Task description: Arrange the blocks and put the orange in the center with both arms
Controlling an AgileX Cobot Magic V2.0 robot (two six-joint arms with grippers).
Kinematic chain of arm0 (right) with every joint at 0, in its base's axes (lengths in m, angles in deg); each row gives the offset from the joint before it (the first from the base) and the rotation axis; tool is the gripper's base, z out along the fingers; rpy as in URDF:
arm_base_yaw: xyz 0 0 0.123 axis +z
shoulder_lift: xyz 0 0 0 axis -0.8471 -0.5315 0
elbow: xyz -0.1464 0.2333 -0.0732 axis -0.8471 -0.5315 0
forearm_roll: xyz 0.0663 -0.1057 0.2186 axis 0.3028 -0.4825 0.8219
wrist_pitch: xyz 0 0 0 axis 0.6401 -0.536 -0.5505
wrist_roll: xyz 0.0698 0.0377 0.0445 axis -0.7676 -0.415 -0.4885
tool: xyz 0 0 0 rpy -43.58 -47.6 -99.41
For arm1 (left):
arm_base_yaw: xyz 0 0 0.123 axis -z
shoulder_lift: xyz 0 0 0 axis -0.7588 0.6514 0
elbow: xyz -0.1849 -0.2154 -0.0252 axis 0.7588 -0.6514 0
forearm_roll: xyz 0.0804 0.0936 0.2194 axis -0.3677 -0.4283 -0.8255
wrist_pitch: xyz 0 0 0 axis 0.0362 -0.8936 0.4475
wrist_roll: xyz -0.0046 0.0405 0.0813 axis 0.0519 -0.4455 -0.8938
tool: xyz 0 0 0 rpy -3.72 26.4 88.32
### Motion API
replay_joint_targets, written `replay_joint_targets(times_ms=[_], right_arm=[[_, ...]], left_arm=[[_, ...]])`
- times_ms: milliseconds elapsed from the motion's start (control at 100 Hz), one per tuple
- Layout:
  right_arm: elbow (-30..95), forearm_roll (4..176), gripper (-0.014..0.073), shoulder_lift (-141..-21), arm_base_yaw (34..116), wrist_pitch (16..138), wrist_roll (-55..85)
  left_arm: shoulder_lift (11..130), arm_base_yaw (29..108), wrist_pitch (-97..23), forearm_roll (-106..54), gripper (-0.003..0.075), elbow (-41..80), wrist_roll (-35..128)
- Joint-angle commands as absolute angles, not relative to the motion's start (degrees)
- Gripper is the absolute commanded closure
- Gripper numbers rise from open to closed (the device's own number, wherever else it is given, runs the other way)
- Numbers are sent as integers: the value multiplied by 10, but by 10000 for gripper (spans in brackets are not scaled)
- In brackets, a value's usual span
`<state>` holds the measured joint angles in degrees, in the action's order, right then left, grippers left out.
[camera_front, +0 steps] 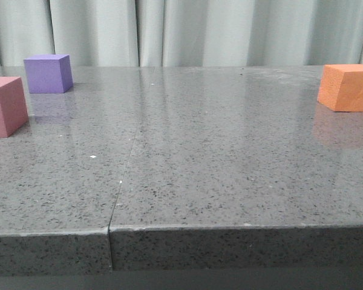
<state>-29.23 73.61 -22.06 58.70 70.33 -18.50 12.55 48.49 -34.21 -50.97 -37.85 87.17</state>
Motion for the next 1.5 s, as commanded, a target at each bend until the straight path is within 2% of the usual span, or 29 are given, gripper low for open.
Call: replay_joint_targets(times_ms=[0,950,1210,1490], right_arm=[[-282,729,663,-207,584,662,-182],[-278,729,662,-207,584,631,-182],[-195,728,662,-240,584,739,-182],[-52,719,662,-361,584,913,-182]], left_arm=[[108,483,-298,-504,741,-402,872],[108,483,-298,-504,741,-402,872],[108,483,-298,-504,741,-402,872],[108,483,-298,-504,741,-402,872]])
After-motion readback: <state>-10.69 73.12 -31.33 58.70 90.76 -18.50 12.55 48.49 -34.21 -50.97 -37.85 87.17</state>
